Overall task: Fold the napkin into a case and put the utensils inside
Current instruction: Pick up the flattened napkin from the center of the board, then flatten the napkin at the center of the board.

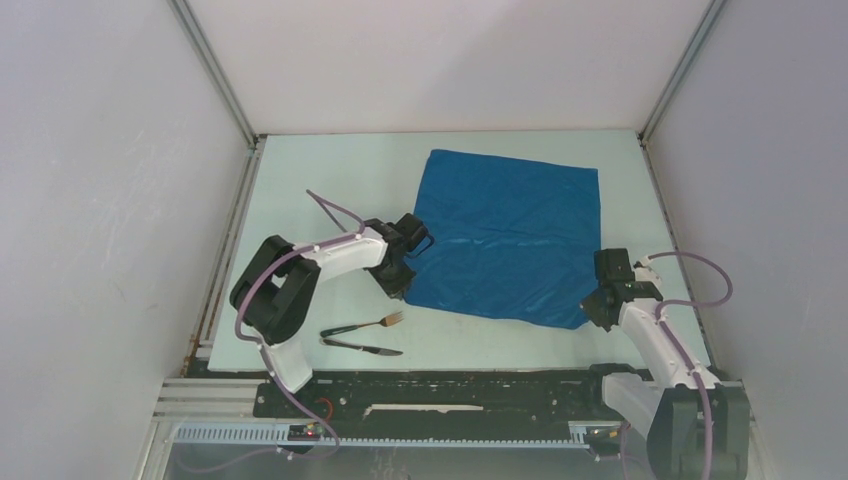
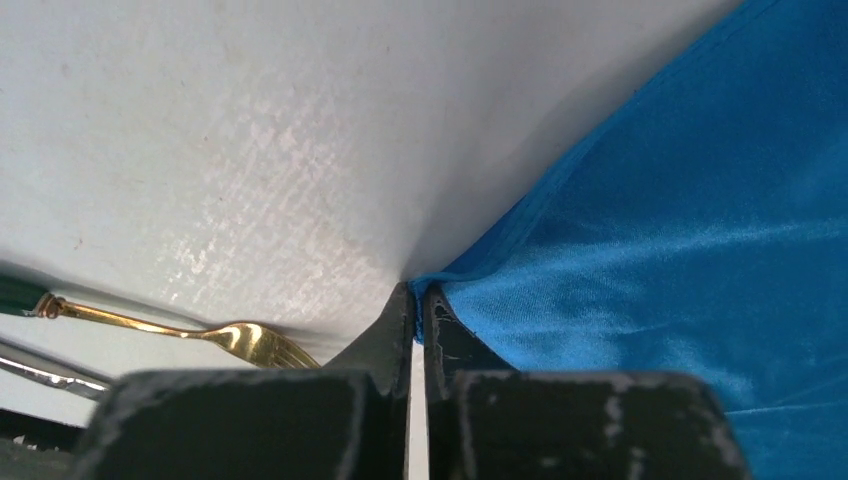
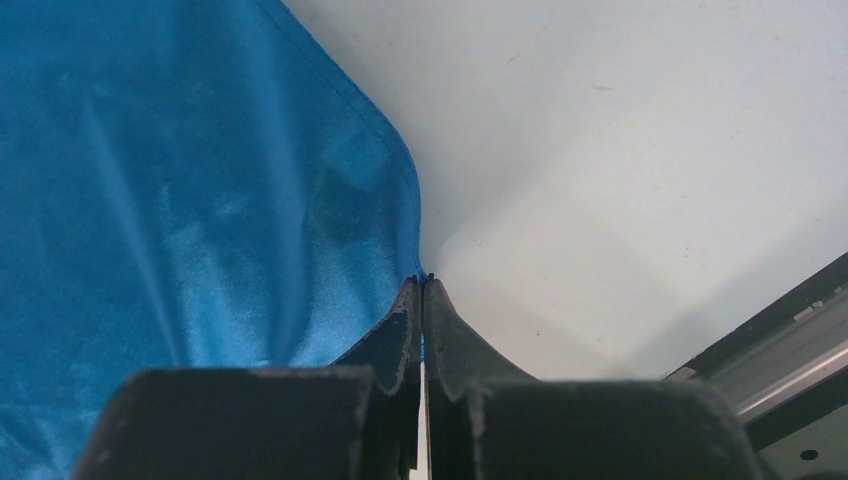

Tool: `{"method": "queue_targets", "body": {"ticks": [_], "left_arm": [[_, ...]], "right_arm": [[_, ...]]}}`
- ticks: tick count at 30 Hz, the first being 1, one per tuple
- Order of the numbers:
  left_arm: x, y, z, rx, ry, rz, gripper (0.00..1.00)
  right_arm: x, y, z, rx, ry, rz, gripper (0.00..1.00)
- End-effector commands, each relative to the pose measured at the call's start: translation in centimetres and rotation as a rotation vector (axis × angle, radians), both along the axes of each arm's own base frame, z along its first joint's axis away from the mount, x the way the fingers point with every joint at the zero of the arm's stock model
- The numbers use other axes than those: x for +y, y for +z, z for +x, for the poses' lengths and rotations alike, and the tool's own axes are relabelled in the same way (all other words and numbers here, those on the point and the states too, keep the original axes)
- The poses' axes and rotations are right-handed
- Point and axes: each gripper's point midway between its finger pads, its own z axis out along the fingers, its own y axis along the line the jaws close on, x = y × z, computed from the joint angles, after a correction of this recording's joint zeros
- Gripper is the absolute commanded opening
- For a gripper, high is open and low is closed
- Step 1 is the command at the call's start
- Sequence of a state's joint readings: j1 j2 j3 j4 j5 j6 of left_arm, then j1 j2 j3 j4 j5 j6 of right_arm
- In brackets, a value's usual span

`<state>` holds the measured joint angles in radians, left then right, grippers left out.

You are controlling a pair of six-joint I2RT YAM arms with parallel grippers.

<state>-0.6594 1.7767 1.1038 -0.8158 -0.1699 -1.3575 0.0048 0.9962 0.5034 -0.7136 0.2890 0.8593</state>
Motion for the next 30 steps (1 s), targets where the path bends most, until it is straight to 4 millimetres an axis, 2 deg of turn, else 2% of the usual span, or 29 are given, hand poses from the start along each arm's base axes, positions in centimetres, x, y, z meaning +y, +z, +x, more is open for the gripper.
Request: {"method": "queue_targets", "body": {"ticks": [1, 7, 9, 12, 16, 20, 24, 25, 27, 30], "left_arm": [[2.1, 0.8, 2.2, -0.121, -0.029, 0.09, 0.0], [1.3, 7.9, 4.5, -0.301, -0.092, 0.023, 0.0], [0.7, 10.0, 5.0, -0.347, -0.123, -0.015, 0.0], [0.1, 13.5, 5.6, -0.426, -0.172, -0.061, 0.0], [0.3, 19.3, 5.9, -0.56, -0.232, -0.098, 0.0], [0.6, 26.7, 5.4, -0.738, -0.302, -0.147, 0.0], [1.7, 36.6, 3.6, -0.994, -0.349, -0.182, 0.0], [2.1, 38.6, 3.0, -1.033, -0.353, -0.189, 0.0], [2.8, 42.4, 2.0, -1.105, -0.354, -0.201, 0.0], [3.8, 45.8, 1.8, -1.171, -0.328, -0.188, 0.0]], "right_arm": [[0.4, 1.8, 1.0, -0.079, 0.029, -0.002, 0.0], [2.8, 6.7, 3.2, -0.321, 0.16, 0.104, 0.0], [2.7, 8.8, 3.9, -0.406, 0.179, 0.112, 0.0], [2.5, 12.8, 4.3, -0.508, 0.214, 0.092, 0.0], [2.7, 19.0, 4.0, -0.652, 0.271, 0.051, 0.0], [3.5, 27.1, 2.3, -0.848, 0.361, -0.001, 0.0], [4.5, 35.7, -1.2, -1.097, 0.453, -0.076, 0.0], [4.6, 37.6, -2.2, -1.15, 0.464, -0.091, 0.0], [4.5, 41.0, -3.8, -1.233, 0.456, -0.126, 0.0], [4.1, 43.9, -4.3, -1.28, 0.433, -0.15, 0.0]]}}
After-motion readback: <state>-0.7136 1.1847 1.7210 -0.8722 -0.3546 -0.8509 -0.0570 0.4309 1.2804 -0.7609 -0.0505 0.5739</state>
